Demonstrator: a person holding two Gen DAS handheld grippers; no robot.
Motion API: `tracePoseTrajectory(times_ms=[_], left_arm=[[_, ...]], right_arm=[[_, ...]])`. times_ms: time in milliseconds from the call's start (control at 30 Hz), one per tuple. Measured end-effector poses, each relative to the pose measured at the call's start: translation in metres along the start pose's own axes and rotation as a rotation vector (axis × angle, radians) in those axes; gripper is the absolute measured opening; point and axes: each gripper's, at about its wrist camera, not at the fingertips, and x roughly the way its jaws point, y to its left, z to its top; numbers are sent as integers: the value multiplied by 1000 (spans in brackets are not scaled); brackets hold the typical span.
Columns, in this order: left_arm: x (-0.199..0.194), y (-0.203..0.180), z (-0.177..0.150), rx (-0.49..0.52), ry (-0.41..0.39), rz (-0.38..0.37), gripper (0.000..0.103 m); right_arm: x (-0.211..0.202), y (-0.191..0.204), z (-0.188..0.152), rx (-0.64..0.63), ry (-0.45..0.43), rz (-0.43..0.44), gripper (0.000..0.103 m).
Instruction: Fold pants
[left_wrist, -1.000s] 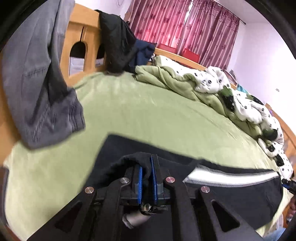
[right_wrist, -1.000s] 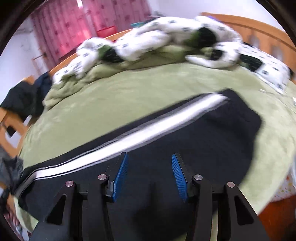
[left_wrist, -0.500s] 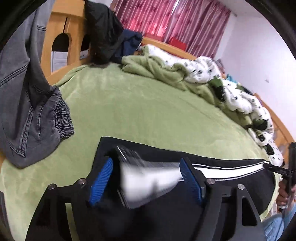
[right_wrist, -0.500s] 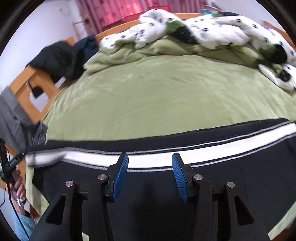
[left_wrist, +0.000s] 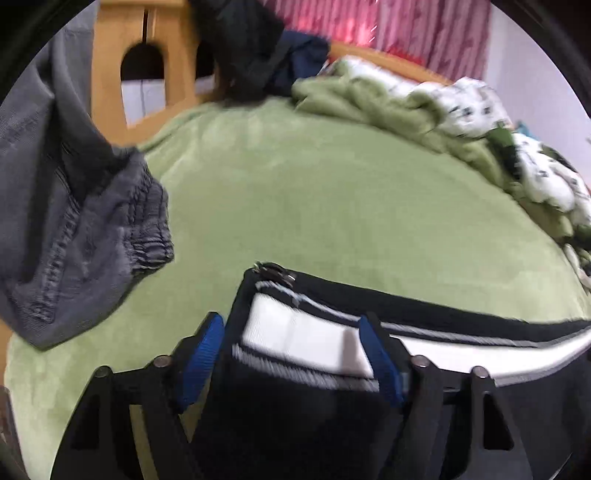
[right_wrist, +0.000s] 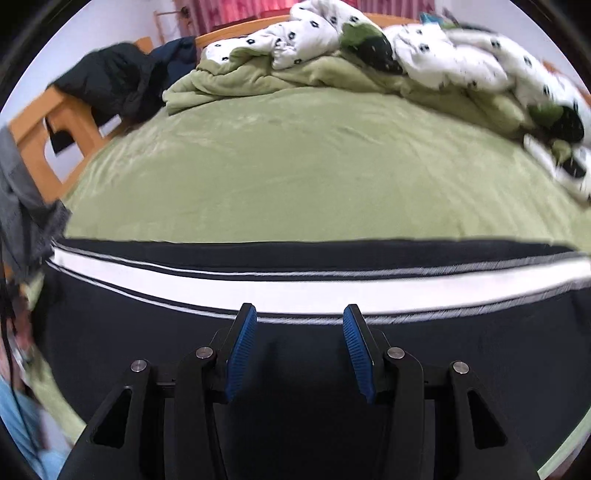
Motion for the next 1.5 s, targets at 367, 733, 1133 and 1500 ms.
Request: tracePoseTrajectory(times_ms=[367,733,1133,1500], left_arm=[[12,15,-7,-53,-51,-38,24],[3,24,-2,-101,-92,-62,20],[13,9,-4,-86,-32,46,39],[-39,-30,-38,53,-107,78,66]], right_arm=[[63,-28,31,-263,-5,12,48],[64,-33,43,-315,-106,104,2],[87,-16,35,-278,-82,-73,3],[82,-120,14,-41,50,-249,36]])
